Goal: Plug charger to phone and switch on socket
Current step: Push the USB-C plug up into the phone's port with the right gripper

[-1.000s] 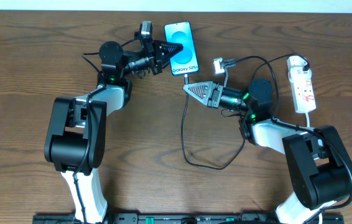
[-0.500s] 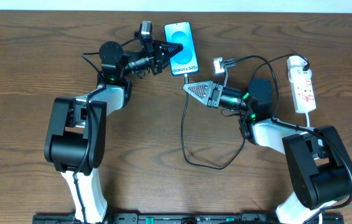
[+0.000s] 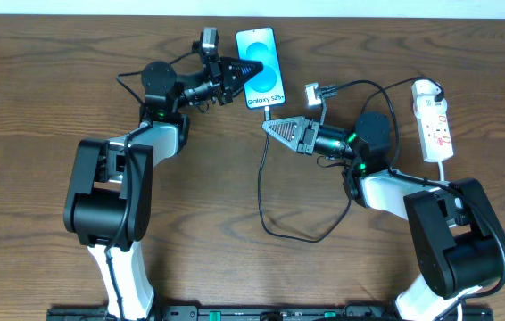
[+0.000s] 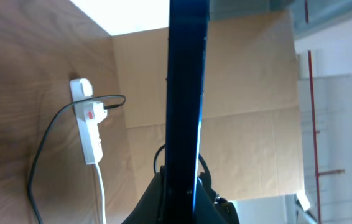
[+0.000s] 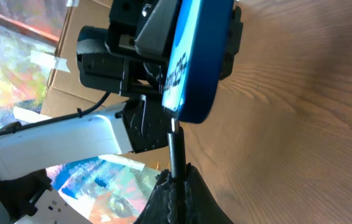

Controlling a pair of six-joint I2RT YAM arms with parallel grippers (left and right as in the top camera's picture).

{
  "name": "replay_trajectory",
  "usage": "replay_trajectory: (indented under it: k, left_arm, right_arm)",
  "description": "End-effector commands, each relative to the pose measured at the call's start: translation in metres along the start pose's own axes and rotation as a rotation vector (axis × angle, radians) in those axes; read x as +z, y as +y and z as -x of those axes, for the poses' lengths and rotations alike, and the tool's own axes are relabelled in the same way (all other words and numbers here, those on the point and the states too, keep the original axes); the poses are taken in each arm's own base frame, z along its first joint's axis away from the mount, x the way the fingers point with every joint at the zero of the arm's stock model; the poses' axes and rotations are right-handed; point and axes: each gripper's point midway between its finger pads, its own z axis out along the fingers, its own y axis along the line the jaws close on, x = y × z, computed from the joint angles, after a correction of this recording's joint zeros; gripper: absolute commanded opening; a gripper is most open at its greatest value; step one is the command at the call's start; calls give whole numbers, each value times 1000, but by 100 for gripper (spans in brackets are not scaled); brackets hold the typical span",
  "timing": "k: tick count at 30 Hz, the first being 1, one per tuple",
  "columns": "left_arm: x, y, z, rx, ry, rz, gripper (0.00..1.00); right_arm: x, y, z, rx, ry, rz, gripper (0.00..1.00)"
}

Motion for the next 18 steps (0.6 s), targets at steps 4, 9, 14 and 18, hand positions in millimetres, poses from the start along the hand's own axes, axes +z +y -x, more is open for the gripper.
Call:
replay_trajectory:
  k: [4, 9, 14, 18]
  left_arm:
    - [1, -19, -22, 124, 103, -42, 7]
    - [0, -18, -27, 134, 138, -39, 7]
    - [0, -18, -30, 149, 153, -38, 7]
    - [-1, -17, -34, 153, 177, -35, 7]
  right_arm:
    - [3, -2, 10, 3, -37, -8, 1]
    - [3, 1, 12, -14, -45, 1, 1]
    - [3, 6, 16, -32, -63, 15, 1]
    - [3, 6, 17, -32, -70, 13, 1]
